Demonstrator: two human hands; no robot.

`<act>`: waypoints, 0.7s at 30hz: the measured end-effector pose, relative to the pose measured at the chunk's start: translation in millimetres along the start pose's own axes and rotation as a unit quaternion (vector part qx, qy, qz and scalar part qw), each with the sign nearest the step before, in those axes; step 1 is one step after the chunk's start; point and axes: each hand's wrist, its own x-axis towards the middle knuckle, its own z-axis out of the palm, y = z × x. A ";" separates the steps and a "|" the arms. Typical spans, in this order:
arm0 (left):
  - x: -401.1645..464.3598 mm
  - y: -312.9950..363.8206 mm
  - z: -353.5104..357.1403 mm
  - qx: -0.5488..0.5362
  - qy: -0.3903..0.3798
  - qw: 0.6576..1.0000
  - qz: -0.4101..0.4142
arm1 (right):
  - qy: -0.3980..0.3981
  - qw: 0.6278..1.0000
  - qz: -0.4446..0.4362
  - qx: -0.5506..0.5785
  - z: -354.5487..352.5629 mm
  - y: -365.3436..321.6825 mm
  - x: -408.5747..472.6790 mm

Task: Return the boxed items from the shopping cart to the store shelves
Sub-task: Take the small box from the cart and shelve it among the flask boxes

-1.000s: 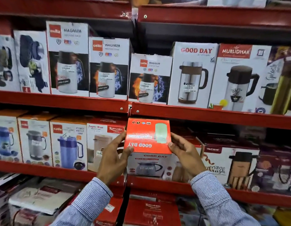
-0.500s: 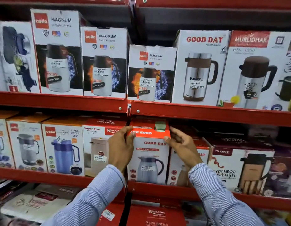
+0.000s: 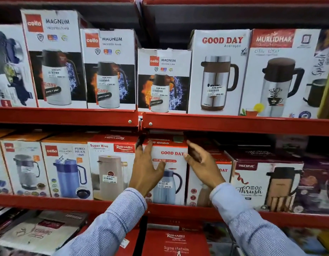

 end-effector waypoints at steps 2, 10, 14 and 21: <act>-23.2 -6.7 3.1 0.038 0.009 0.998 0.039 | 0.030 0.996 -0.035 -0.071 2.3 3.7 -27.2; -145.6 -36.9 34.3 0.255 -0.037 0.950 0.174 | 0.067 0.907 -0.075 -0.410 3.0 70.9 -168.4; -203.7 -53.4 65.5 0.259 -0.105 0.943 0.178 | 0.008 0.885 -0.003 -0.466 0.0 122.2 -222.9; -295.1 -75.0 119.1 0.260 -0.236 0.926 0.140 | -0.102 0.859 0.098 -0.493 -8.7 197.1 -311.3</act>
